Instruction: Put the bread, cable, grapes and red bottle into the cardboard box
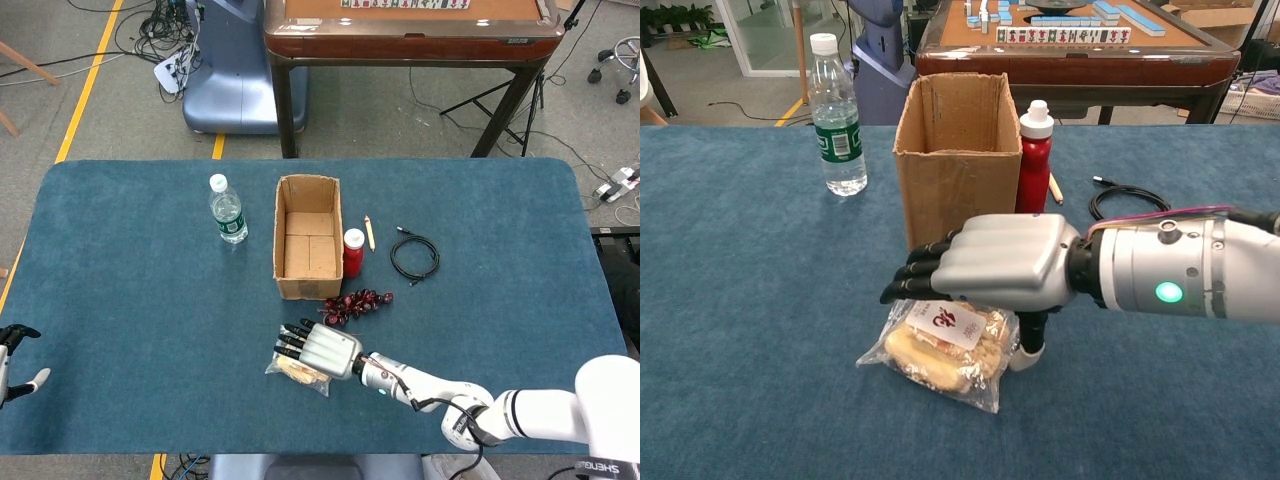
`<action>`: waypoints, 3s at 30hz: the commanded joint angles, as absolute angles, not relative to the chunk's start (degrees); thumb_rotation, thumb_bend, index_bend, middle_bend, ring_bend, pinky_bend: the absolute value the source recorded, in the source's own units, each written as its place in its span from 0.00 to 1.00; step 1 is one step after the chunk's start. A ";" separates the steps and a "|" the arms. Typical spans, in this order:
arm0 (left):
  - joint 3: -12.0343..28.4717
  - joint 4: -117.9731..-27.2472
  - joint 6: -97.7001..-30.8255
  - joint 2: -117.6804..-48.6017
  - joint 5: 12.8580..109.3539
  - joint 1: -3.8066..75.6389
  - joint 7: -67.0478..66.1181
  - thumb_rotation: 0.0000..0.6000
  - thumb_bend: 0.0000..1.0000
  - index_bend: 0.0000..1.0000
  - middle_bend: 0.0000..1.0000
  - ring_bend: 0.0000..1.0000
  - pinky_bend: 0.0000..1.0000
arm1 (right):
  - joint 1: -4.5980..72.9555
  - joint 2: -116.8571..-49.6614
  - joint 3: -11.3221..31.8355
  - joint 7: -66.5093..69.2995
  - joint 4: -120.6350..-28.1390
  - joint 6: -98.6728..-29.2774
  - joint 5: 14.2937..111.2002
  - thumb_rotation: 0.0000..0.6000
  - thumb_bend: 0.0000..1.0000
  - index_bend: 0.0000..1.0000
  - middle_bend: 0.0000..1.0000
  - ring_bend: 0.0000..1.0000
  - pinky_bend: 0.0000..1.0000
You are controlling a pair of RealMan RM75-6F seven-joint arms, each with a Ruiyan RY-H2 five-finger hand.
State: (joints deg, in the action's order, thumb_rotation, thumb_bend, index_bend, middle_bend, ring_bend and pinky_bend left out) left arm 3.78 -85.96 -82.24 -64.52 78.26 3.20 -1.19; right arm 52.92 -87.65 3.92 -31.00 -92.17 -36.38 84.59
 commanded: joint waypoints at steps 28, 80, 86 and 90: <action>3.28 -85.86 -81.70 -64.70 78.73 3.38 -2.61 1.00 0.15 0.37 0.32 0.27 0.54 | 55.75 -88.46 3.77 -30.77 -93.58 -38.09 77.95 1.00 0.00 0.36 0.55 0.40 0.21; 2.88 -86.20 -82.00 -64.72 79.92 3.47 -1.71 1.00 0.15 0.37 0.33 0.27 0.54 | 50.77 -83.26 19.11 -35.43 -98.15 -66.15 74.55 1.00 0.00 0.41 0.59 0.44 0.26; 2.89 -86.32 -81.91 -64.64 79.82 3.47 -1.56 1.00 0.15 0.37 0.33 0.27 0.54 | 52.22 -85.96 20.42 -35.35 -93.05 -65.37 70.80 1.00 0.00 0.41 0.55 0.44 0.26; 2.88 -86.46 -82.04 -64.54 79.89 3.40 -1.45 1.00 0.15 0.37 0.33 0.27 0.54 | 53.24 -87.72 20.72 -34.49 -89.65 -64.33 68.95 1.00 0.00 0.40 0.47 0.37 0.26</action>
State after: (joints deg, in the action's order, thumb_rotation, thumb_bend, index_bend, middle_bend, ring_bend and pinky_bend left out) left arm 2.88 -86.46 -82.04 -64.54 79.89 3.40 -1.45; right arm 52.64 -86.85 20.45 -34.94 -90.83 -64.92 69.76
